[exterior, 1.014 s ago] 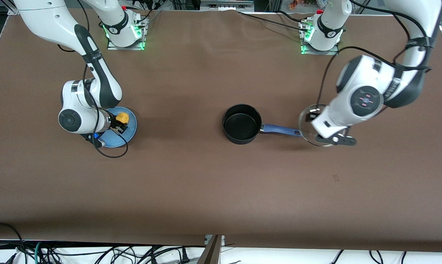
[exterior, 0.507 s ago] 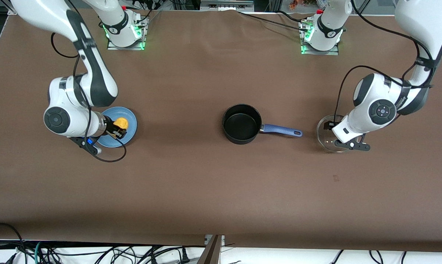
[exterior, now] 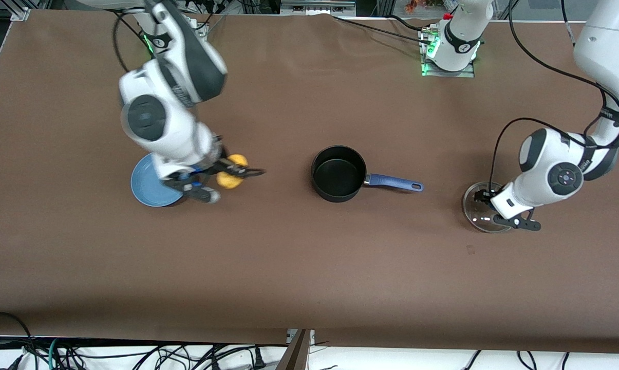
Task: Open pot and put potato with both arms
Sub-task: 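Drop the potato into the saucepan while the left gripper sets the lid down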
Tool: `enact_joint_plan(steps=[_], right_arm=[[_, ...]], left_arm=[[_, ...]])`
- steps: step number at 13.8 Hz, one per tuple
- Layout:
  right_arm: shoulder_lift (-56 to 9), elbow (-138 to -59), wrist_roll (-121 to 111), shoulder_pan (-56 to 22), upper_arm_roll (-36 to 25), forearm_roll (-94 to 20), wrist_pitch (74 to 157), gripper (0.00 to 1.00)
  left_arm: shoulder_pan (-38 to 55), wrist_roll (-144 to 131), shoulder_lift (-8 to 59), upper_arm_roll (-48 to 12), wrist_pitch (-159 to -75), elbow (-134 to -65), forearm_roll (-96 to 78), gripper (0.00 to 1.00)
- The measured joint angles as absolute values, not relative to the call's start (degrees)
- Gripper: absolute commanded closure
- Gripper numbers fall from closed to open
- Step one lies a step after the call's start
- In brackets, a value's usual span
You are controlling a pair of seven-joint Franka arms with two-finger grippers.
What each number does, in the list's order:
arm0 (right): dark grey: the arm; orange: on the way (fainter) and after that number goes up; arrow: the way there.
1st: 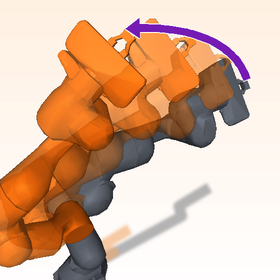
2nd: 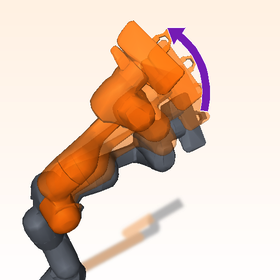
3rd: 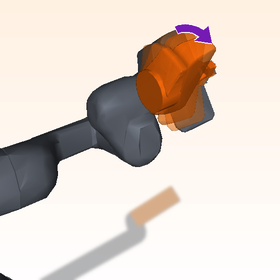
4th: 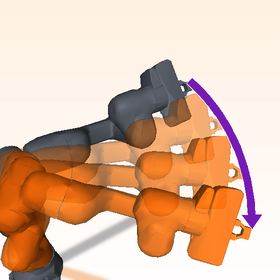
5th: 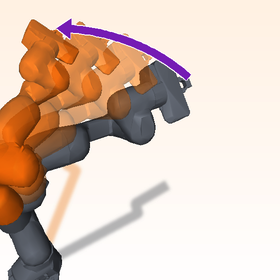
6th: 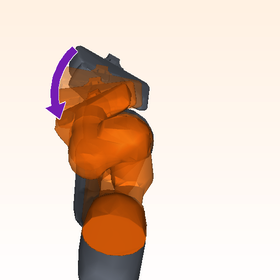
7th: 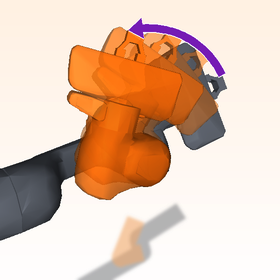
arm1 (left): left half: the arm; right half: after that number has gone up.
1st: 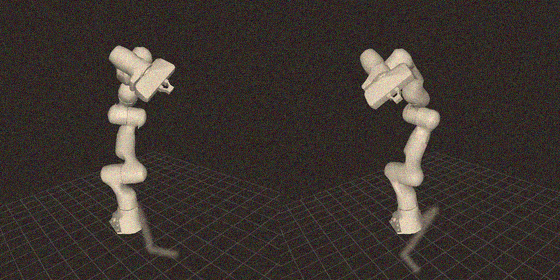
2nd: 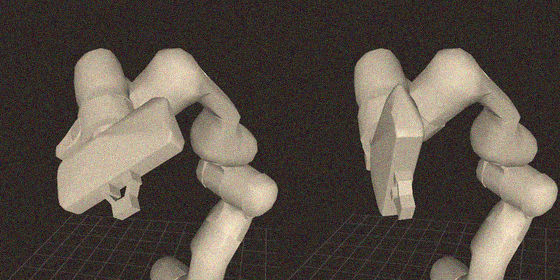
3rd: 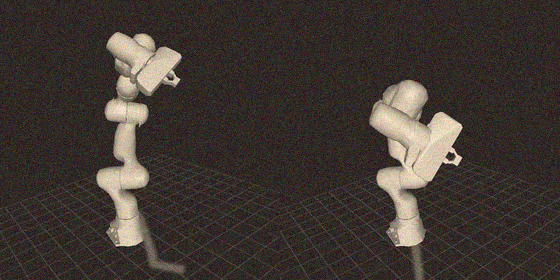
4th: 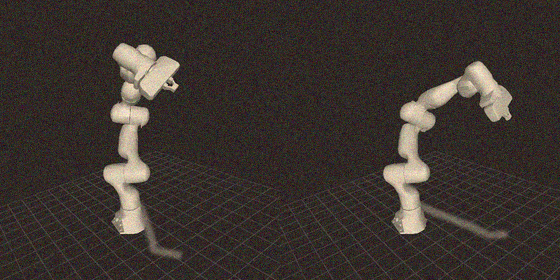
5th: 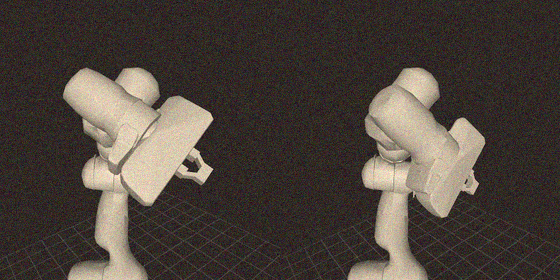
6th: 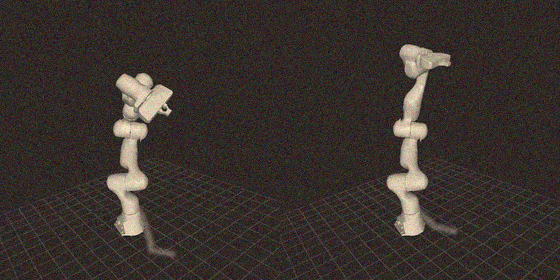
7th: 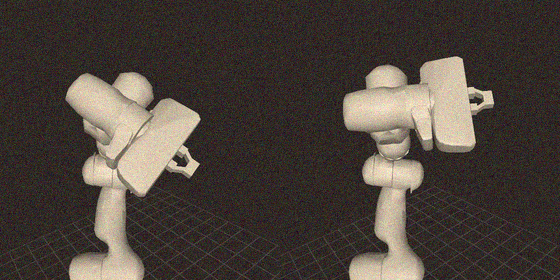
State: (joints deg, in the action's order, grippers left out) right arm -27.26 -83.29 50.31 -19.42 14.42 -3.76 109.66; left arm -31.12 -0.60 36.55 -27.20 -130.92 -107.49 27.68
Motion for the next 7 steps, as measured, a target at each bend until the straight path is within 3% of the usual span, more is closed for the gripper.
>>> enact_joint_plan(steps=[5,7], right_arm=[[-35.99,-81.06,52.47,-31.48,14.69,-3.65,128.61,0.87],[-39.40,-79.67,53.78,-33.80,14.65,-3.62,132.63,0.87]], left_arm=[[-31.81,1.81,37.96,-26.61,-130.85,-102.82,27.86,0.00],[-32.15,1.81,36.59,-27.18,-129.85,-101.77,27.74,0.00]])
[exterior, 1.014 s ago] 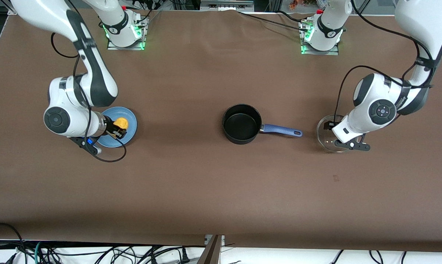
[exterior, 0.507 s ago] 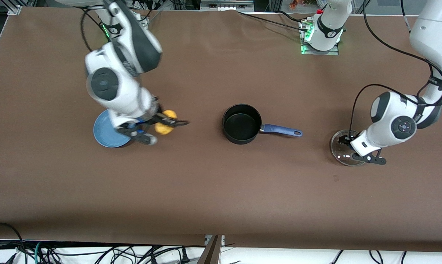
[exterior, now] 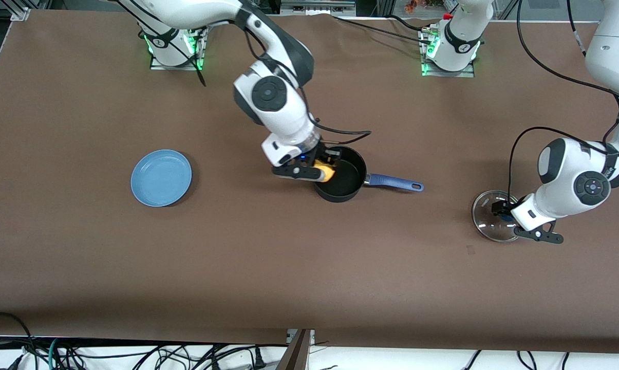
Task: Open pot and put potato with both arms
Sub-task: 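Drop the potato into the saucepan while the left gripper sets the lid down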
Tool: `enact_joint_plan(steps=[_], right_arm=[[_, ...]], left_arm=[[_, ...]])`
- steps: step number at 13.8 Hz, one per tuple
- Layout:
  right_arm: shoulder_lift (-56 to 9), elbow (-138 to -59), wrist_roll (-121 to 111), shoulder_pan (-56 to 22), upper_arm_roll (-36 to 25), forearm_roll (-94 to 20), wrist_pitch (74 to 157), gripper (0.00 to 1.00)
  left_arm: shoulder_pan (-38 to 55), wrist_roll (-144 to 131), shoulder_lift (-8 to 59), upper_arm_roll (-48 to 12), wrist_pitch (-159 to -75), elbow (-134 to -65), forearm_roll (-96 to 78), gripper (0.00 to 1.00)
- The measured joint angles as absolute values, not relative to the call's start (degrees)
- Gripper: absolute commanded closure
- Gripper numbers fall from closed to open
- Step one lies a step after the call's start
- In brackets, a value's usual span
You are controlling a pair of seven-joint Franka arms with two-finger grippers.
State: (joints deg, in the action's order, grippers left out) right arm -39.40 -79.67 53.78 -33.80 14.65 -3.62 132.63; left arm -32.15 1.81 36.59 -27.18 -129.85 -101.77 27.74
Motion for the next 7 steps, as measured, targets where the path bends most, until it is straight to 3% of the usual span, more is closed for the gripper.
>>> enact_joint_plan(steps=[5,6,7], right_arm=[[-44.23,-78.17,53.66,-34.85,14.63,-3.59,133.01,0.84],[-44.86,-78.13,53.66,-35.07,14.64,-3.59,133.02,0.63],[-45.36,-78.09,53.66,-35.23,14.64,-3.59,133.02,0.01]], left_arm=[[-33.12,1.83,23.58,-33.91,-113.16,-97.21,17.18,0.00],[-33.15,1.83,20.31,-35.72,-107.97,-95.44,16.43,0.00],[-33.14,1.77,17.50,-37.59,-102.59,-92.98,15.38,0.00]])
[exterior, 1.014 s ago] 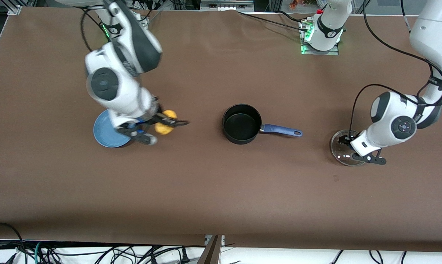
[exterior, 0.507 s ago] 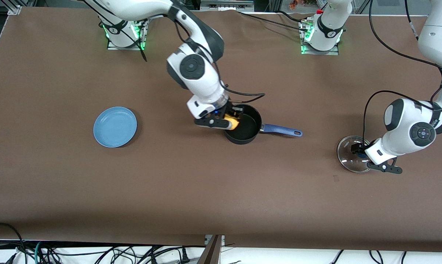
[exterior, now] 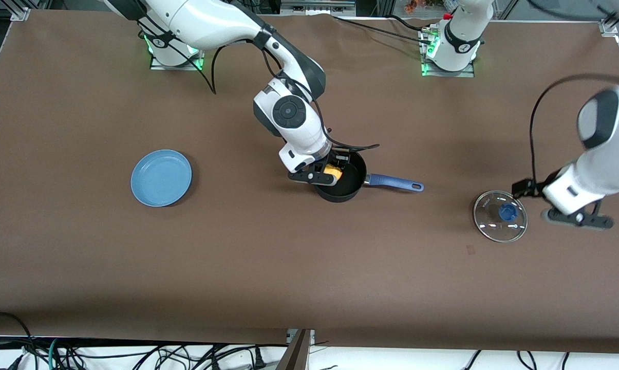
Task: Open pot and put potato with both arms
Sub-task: 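Drop the potato into the saucepan while the left gripper sets the lid down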
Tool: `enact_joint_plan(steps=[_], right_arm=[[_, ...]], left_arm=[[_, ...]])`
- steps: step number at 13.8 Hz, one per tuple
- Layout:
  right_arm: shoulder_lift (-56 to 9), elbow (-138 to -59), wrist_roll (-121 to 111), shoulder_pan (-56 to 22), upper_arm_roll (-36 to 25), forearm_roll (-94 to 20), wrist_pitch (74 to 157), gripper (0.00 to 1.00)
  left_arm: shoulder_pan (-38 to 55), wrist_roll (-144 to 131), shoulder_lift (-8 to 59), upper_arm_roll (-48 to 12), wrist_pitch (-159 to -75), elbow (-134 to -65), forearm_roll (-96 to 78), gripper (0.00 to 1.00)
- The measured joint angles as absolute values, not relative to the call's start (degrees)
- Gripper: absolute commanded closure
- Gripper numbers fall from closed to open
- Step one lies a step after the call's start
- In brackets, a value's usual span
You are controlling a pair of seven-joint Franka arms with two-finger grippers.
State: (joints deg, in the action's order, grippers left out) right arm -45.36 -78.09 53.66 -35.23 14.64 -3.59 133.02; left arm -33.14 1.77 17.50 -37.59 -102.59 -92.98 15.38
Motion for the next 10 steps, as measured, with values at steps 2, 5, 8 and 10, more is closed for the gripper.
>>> enact_joint_plan(steps=[2,5,8,10], right_arm=[[-46.01,-78.07,53.66,-35.32,14.62,-3.58,133.02,0.00],[-45.79,-76.75,53.66,-35.23,14.27,-3.53,131.77,0.00],[-44.36,-71.26,52.49,-33.53,13.58,-3.22,121.09,0.00],[-42.45,-66.96,46.28,-30.25,13.33,-2.27,110.98,0.00]], left_arm=[[-33.02,1.76,14.24,-40.20,-92.99,-86.55,12.90,0.00],[-33.05,1.81,12.41,-42.15,-87.04,-80.29,11.09,0.00],[-32.82,1.81,10.49,-42.84,-85.39,-79.89,9.85,0.00],[-30.82,1.81,9.29,-40.66,-84.49,-79.95,9.50,0.00]])
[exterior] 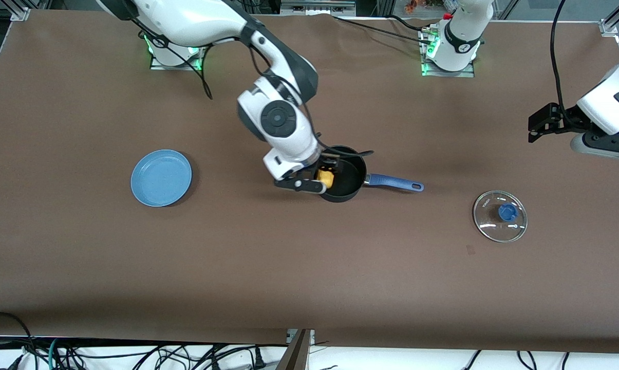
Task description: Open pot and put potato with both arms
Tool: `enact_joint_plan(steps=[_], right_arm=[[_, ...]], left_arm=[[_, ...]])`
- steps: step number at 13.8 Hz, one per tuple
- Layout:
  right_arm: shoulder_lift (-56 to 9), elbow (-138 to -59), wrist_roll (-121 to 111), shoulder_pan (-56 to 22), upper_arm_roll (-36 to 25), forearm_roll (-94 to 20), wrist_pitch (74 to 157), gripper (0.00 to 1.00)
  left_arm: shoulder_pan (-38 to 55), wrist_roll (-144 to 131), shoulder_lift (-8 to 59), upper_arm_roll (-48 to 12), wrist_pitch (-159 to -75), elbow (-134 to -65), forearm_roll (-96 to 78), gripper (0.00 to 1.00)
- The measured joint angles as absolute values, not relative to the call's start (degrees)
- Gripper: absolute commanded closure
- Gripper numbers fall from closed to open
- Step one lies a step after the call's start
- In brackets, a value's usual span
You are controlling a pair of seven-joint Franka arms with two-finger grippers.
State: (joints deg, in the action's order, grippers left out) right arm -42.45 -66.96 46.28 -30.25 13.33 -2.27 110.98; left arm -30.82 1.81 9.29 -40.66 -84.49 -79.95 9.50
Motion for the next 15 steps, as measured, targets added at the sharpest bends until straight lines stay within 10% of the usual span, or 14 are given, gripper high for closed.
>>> enact_joint_plan(steps=[6,15], right_arm=[[-34.41,-64.93,22.09,-14.16,13.16,0.91,91.66,0.00],[-17.67,-72.33,9.03,-4.22,10.05,2.83,84.96,0.00]], left_arm=[[-4.35,2.20,2.61,-7.73,-85.26,-87.77,1.91,0.00],[-2.48,2.38,-1.03,-5.43,-89.38,-93.67,1.88,0.00]])
